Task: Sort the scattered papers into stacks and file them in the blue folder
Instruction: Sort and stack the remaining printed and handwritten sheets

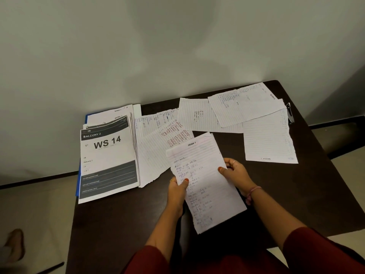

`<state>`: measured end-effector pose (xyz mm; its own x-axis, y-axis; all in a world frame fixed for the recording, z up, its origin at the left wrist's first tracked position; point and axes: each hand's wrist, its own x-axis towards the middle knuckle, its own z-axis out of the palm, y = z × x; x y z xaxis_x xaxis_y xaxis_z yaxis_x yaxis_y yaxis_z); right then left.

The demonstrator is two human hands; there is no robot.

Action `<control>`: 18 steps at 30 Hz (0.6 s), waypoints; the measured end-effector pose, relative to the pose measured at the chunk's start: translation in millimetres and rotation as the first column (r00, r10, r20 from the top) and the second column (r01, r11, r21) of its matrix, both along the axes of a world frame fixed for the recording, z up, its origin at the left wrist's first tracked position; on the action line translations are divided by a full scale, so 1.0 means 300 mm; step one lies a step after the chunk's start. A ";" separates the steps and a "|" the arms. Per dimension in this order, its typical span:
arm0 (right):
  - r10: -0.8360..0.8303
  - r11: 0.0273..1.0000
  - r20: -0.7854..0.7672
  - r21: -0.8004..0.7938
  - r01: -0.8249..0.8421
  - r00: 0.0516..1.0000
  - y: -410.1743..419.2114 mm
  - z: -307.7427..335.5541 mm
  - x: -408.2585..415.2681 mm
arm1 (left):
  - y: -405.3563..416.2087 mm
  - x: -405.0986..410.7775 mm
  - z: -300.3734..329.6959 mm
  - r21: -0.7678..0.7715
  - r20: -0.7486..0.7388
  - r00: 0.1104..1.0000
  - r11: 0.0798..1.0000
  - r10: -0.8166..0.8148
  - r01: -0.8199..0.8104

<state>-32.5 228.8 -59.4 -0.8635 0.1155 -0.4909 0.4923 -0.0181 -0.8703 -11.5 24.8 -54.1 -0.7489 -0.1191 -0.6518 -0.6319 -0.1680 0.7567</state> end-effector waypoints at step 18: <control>0.199 0.839 -0.404 0.541 0.058 0.893 -0.051 -0.012 0.084 | -0.076 -0.012 -0.024 0.054 0.049 0.999 0.998 -0.022 0.019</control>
